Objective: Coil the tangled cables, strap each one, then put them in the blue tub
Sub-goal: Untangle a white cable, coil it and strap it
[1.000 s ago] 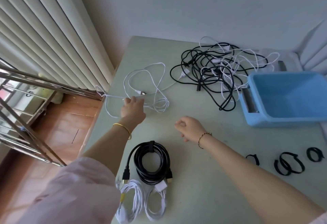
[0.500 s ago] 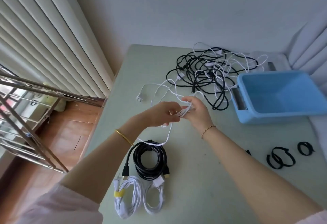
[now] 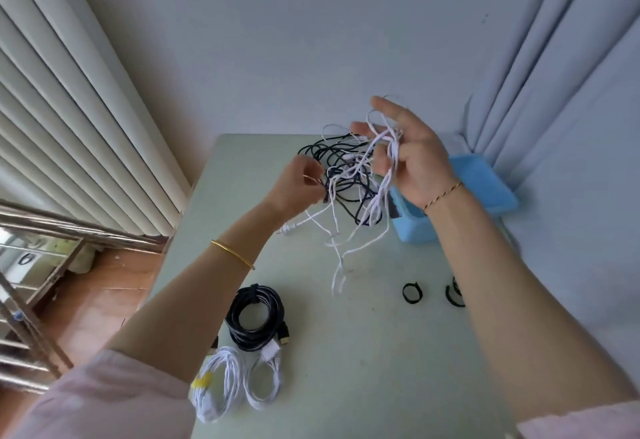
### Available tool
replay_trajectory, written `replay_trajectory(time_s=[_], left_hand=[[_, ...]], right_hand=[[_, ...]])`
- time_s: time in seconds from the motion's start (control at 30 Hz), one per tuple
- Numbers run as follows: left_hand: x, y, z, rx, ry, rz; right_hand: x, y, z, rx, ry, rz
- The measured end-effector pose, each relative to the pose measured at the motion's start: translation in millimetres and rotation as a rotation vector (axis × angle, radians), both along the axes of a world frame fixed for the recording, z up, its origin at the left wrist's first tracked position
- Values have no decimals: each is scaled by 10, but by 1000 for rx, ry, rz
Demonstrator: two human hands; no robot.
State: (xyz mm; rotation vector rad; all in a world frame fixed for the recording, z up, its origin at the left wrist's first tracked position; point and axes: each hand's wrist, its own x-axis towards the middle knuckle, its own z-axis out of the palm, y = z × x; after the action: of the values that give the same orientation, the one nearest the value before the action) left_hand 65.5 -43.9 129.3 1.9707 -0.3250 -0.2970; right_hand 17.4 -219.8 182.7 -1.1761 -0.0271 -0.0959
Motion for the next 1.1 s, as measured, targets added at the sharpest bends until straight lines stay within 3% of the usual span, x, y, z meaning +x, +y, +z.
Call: replay_trajectory(time_s=[0.27,0.43,0.57,0.7,0.8,0.93,1.03,1.1], left_hand=[[-185,-495,2,158,-138,-216],[-306,-574,157,98,-36,-144],[-208,-464,349,-28,98,7],[-187,-344,348,31,144,84],[-174,-262,308,-5,180,166],[-125,-214,256,-17,154,205],[-98,-214,265,-95,102,263],[-97,-220,313,-183,88,304]], right_hand=[[-376,-90,502,169,-64,181],[-520,-286,571,219,42,82],[-507,-504,254,30,281,-83],[-582,-586,-284,-223,478,-78],[-638,-568,-540,-208,598,-50],[-651,-572,-726,-225,632,-70],[-597,-614,-874,-389,593,-131],[-572,-657,-976,-607,600,-136]])
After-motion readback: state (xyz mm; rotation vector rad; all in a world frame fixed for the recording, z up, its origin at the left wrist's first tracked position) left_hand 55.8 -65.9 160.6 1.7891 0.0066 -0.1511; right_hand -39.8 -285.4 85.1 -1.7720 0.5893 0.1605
